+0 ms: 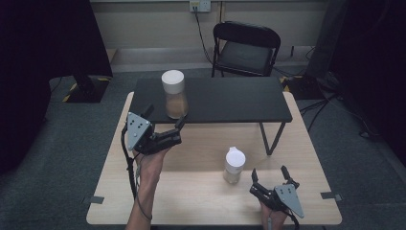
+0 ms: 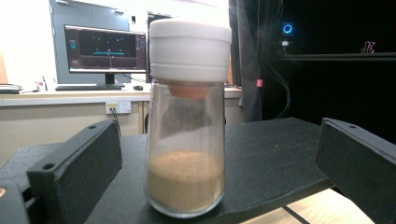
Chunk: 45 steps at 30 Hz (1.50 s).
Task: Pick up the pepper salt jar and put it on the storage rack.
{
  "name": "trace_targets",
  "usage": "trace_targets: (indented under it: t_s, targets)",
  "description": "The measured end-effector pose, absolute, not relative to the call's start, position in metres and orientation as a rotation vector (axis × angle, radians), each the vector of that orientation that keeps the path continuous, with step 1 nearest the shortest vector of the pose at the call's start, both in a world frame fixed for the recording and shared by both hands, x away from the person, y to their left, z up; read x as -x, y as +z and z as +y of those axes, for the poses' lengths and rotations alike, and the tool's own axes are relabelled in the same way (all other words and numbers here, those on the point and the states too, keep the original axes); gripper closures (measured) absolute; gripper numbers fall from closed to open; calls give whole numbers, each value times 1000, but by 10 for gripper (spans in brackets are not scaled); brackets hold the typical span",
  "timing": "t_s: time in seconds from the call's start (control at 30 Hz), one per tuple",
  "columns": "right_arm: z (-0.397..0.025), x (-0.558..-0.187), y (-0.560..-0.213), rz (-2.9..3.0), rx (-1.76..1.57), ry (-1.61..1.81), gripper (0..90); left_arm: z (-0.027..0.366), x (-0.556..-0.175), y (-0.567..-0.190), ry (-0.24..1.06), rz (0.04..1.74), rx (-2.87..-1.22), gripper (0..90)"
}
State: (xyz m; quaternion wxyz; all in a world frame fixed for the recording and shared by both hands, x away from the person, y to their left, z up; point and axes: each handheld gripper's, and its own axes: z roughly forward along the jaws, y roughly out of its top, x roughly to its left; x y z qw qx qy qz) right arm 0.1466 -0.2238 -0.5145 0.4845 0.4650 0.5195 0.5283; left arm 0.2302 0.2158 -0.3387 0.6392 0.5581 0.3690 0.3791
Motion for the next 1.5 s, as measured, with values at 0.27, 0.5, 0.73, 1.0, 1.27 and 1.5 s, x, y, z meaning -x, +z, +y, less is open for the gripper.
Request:
trace_targets:
  t_s: [0.27, 0.5, 0.73, 1.0, 1.27, 1.5]
  targets:
    - [-224, -147, -514, 1265, -1132, 1286, 15, 218, -221, -349, 865, 847, -1262, 0]
    - [-224, -147, -514, 1265, -1132, 1286, 15, 220, -213, -359, 874, 849, -1258, 1]
    - [-224, -147, -514, 1265, -1132, 1286, 15, 221, -208, -366, 891, 845, -1268, 2]
    - [-224, -147, -514, 1265, -1132, 1286, 15, 223, -205, -380, 890, 851, -1265, 2]
    - [-224, -147, -514, 1265, -1132, 1286, 15, 223, -202, -395, 901, 852, -1278, 2]
    - [-224, -147, -514, 1265, -1132, 1286, 15, 222, -196, -407, 904, 867, -1278, 3]
